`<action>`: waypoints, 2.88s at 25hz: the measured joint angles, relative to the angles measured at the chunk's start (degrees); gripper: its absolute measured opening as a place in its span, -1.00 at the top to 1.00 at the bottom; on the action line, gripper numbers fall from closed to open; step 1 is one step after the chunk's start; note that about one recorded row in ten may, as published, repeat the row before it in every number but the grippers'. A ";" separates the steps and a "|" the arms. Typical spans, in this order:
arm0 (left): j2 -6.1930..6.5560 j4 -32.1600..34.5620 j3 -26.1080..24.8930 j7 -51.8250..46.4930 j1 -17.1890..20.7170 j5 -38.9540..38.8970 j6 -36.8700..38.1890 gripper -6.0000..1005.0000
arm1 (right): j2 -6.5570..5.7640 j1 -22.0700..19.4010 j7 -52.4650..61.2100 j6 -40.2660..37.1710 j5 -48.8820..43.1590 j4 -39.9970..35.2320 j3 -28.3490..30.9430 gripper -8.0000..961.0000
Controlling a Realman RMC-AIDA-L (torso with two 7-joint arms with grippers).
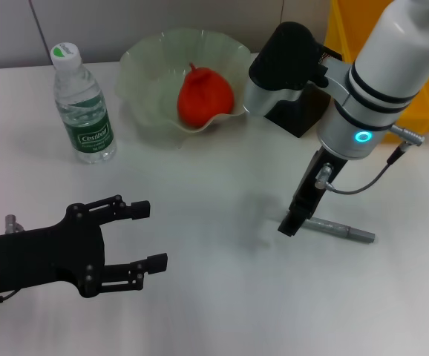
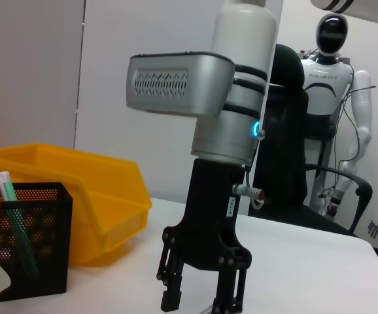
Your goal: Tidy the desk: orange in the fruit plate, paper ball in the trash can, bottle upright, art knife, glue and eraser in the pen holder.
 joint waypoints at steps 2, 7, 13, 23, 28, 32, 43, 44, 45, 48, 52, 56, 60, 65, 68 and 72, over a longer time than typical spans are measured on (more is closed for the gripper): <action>0.00 0.00 0.00 0.01 0.05 0.00 -0.01 -0.65 | 0.00 -0.06 -0.06 1.01 -0.04 0.41 -0.70 -0.44; 0.08 0.01 -0.01 0.35 0.39 0.09 0.82 -0.65 | 0.01 -0.06 -0.21 2.86 -0.45 2.07 -2.15 -0.43; 0.25 0.01 -0.33 0.91 0.38 0.25 2.08 -0.65 | 0.02 -0.05 -0.65 3.59 -0.43 3.32 -2.24 -0.43; 0.26 0.01 0.00 0.99 0.28 0.28 2.02 -0.65 | 0.02 0.12 -1.49 4.93 -0.49 5.04 -2.25 0.27; 0.26 0.01 0.00 0.99 0.22 0.31 1.84 -0.65 | 0.02 0.16 -1.99 5.75 -0.51 5.71 -2.25 0.44; 0.27 0.01 0.00 1.00 0.20 0.39 1.79 -0.65 | 0.02 0.45 -2.26 5.98 -0.39 6.52 -2.30 0.45; 0.19 0.01 -0.01 1.00 0.15 0.45 1.79 -0.65 | 0.10 0.55 -2.33 7.83 -0.19 7.88 -5.36 0.48; 0.19 0.01 0.00 1.00 0.20 0.45 1.81 -0.65 | 0.12 0.52 -2.32 7.57 -0.18 7.62 -5.39 0.48; 0.18 0.01 0.00 1.00 0.27 0.45 1.85 -0.65 | 0.12 0.52 -2.32 7.57 -0.18 7.62 -5.39 0.49; 0.21 0.01 0.00 1.00 0.35 0.45 1.93 -0.65 | 0.10 0.19 -2.01 7.07 -0.17 6.14 -4.97 0.58; 0.23 0.01 0.00 1.00 0.37 0.44 1.95 -0.65 | -0.26 -0.52 -1.80 5.46 -0.77 2.00 -2.26 0.68; 0.25 0.01 0.00 1.00 0.38 0.44 2.01 -0.65 | -0.50 -1.65 -2.14 1.67 -4.51 -7.17 5.83 0.68; 0.27 0.01 0.00 1.00 0.46 0.44 2.01 -0.65 | -1.00 -1.86 -2.28 -0.16 -6.25 -12.10 10.56 0.68; 0.27 0.01 0.00 1.04 0.47 0.44 1.96 -0.65 | -2.43 -1.92 -2.63 -0.51 -6.71 -18.51 17.13 0.68; 0.26 0.01 0.00 1.06 0.47 0.44 2.02 -0.65 | -2.95 -1.94 -3.61 0.75 -6.74 -20.77 20.95 0.68; 0.29 0.01 0.00 1.07 0.50 0.44 2.05 -0.65 | -3.66 -2.06 -4.99 4.30 -6.75 -21.10 25.03 0.68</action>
